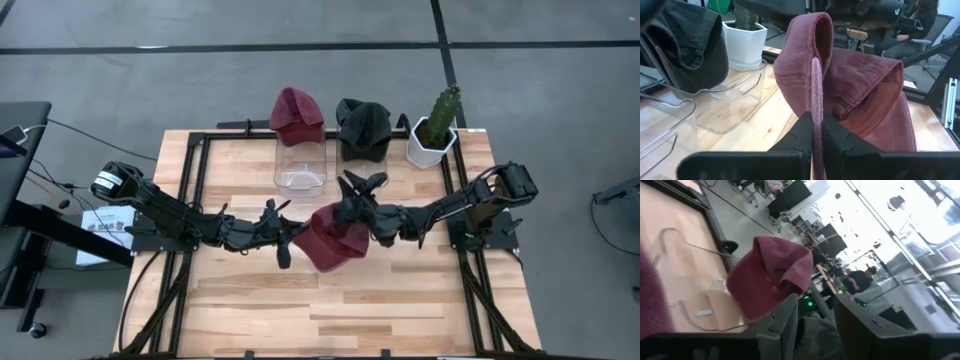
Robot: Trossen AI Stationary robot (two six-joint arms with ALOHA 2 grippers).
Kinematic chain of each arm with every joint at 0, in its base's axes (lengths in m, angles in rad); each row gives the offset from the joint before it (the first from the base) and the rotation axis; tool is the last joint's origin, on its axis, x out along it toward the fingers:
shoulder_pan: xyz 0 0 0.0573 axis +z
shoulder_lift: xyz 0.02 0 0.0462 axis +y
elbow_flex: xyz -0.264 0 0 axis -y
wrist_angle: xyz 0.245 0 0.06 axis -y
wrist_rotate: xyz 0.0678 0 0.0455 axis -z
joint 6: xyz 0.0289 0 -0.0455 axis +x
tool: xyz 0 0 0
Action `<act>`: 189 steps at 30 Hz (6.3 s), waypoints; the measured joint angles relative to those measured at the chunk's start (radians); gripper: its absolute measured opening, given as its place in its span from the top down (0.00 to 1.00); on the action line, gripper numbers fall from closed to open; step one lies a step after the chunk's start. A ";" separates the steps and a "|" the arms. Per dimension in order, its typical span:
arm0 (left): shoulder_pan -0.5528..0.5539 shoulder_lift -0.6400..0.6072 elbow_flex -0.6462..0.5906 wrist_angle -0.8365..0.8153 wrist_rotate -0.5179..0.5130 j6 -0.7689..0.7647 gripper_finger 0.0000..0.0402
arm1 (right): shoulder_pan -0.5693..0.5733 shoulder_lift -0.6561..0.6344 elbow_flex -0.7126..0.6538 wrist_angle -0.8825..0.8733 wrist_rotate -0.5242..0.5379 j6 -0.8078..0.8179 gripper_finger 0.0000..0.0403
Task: Pick & Place hat
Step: Put the red cap into the left transparent bin
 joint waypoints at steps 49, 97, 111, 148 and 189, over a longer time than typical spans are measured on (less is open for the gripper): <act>0.001 0.000 0.000 0.004 -0.002 -0.021 0.95 | 0.138 -0.005 -0.308 0.758 -0.234 -0.483 0.71; 0.037 0.001 -0.014 -0.068 -0.104 0.029 0.95 | 0.217 -0.498 -0.084 -0.497 -0.231 0.591 0.93; 0.037 0.001 -0.014 -0.067 -0.085 0.029 0.95 | -0.063 -0.628 -0.084 -0.907 -0.714 0.945 0.89; 0.037 0.000 -0.015 -0.061 -0.087 0.022 0.95 | -0.134 -0.416 -0.084 -0.999 -0.715 1.016 0.39; 0.042 0.000 -0.015 -0.052 0.067 -0.031 0.57 | -0.138 -0.324 -0.042 -0.888 -0.870 1.008 0.98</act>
